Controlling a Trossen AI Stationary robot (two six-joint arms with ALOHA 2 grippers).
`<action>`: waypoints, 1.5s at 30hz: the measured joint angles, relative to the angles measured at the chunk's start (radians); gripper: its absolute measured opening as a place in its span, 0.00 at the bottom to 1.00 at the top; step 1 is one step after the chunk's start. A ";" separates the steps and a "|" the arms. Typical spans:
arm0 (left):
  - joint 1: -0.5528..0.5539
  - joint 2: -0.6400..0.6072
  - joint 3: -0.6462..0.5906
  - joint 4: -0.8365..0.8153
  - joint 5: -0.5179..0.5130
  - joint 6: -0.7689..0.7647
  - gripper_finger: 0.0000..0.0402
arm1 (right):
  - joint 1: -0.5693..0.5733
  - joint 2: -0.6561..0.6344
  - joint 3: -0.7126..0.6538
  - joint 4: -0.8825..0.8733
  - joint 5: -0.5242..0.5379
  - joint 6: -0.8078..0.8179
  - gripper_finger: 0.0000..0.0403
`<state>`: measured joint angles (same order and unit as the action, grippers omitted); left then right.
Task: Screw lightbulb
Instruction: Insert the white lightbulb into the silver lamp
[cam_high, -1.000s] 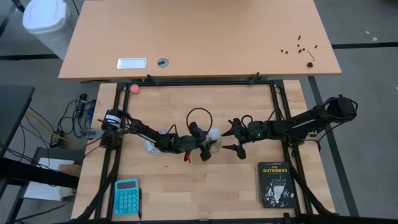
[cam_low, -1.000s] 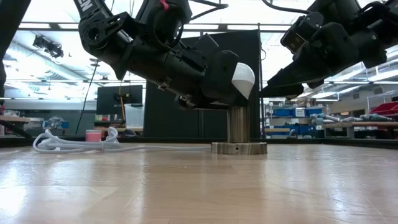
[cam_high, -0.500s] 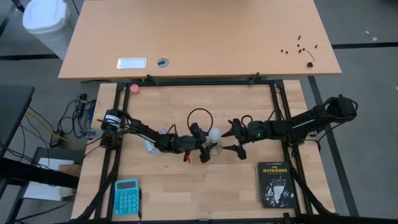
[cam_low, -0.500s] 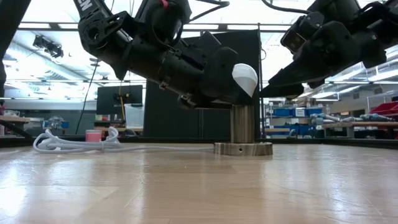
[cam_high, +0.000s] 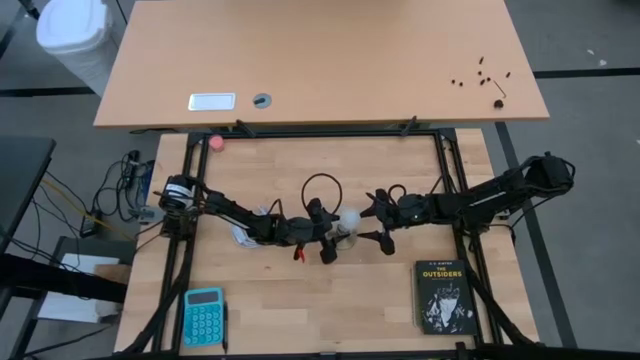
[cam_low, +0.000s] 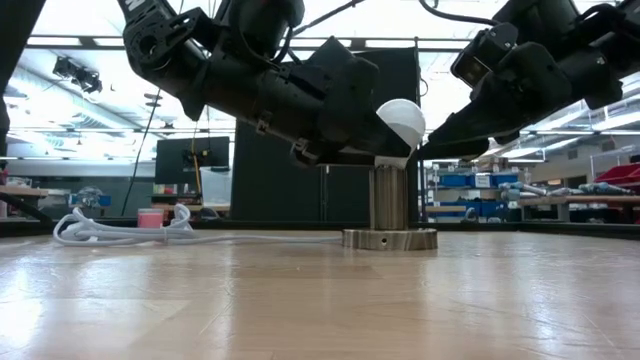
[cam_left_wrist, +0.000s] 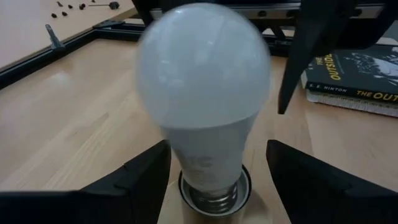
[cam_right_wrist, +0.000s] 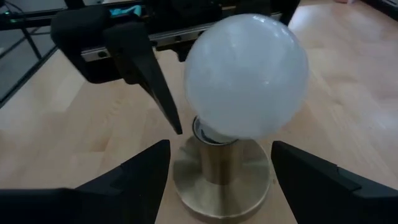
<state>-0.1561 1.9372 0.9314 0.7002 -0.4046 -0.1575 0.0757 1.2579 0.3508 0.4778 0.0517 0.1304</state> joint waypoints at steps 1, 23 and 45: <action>-0.001 -0.001 0.000 0.000 -0.001 -0.001 0.67 | 0.000 0.000 0.000 0.001 -0.010 -0.001 0.72; -0.004 -0.056 0.003 -0.106 -0.013 0.030 0.67 | 0.000 0.000 0.001 0.097 -0.143 -0.002 0.72; -0.008 -0.104 0.003 -0.271 0.002 0.038 0.67 | -0.007 -0.001 0.002 0.090 -0.128 0.027 0.72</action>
<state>-0.1638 1.8335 0.9344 0.4296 -0.4030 -0.1196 0.0689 1.2572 0.3523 0.5676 -0.0768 0.1572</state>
